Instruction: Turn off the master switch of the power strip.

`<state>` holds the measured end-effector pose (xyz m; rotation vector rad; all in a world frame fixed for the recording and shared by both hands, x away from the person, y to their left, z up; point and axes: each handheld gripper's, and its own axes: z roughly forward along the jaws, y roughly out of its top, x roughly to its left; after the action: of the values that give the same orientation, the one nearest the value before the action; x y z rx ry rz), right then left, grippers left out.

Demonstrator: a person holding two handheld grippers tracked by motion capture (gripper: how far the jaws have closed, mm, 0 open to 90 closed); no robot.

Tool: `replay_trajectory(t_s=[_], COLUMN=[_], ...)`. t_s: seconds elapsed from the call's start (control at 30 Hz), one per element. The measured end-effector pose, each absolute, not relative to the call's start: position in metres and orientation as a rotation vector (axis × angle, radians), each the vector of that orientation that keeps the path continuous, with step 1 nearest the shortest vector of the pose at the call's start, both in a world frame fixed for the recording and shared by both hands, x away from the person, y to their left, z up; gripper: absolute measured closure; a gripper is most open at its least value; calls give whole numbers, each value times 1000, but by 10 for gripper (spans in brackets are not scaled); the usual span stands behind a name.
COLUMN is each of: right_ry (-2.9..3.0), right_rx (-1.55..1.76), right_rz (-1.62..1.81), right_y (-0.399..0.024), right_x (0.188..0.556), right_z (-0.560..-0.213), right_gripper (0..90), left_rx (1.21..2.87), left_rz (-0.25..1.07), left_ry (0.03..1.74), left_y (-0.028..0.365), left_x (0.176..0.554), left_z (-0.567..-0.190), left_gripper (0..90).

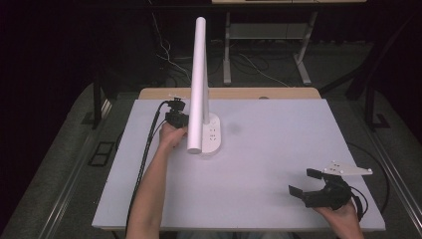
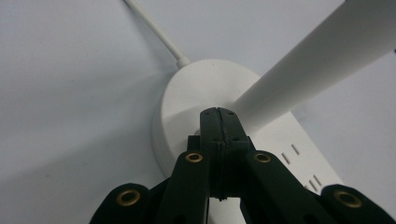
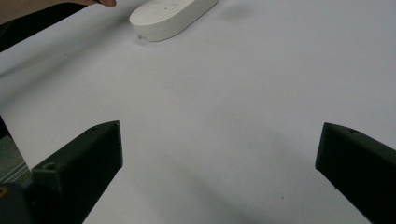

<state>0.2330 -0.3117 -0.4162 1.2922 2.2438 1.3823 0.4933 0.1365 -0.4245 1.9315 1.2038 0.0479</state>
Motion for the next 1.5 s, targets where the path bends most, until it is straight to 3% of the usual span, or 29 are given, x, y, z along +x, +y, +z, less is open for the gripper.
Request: replay_trajectory(t_s=[0.8, 0.97, 1.07, 1.17, 1.27, 1.37, 1.5], right_ry=[2247, 2247, 2249, 2248, 2249, 2248, 2245], right_rx=[1283, 1284, 1286, 1281, 1283, 1284, 1283], right_rz=[1377, 1379, 1380, 1381, 1380, 1381, 1383], right_y=[-311, -311, -310, -310, -309, -310, -310], right_x=[234, 234, 234, 234, 234, 234, 234], right_z=[-417, -417, -416, -416, -417, -417, -417], right_gripper=[0, 0, 0, 0, 0, 0, 0], left_rx=[1911, 1888, 1875, 1869, 1886, 1901, 1930], left_rz=[156, 158, 146, 137, 129, 124, 134], left_ry=[1136, 1116, 1101, 1097, 1074, 1041, 1006], left_y=[162, 173, 177, 180, 183, 185, 187], left_x=[474, 466, 461, 456, 449, 441, 428], left_z=[-390, -383, -379, -375, -371, -368, -366], left_gripper=[894, 810, 682, 443, 265, 142, 61])
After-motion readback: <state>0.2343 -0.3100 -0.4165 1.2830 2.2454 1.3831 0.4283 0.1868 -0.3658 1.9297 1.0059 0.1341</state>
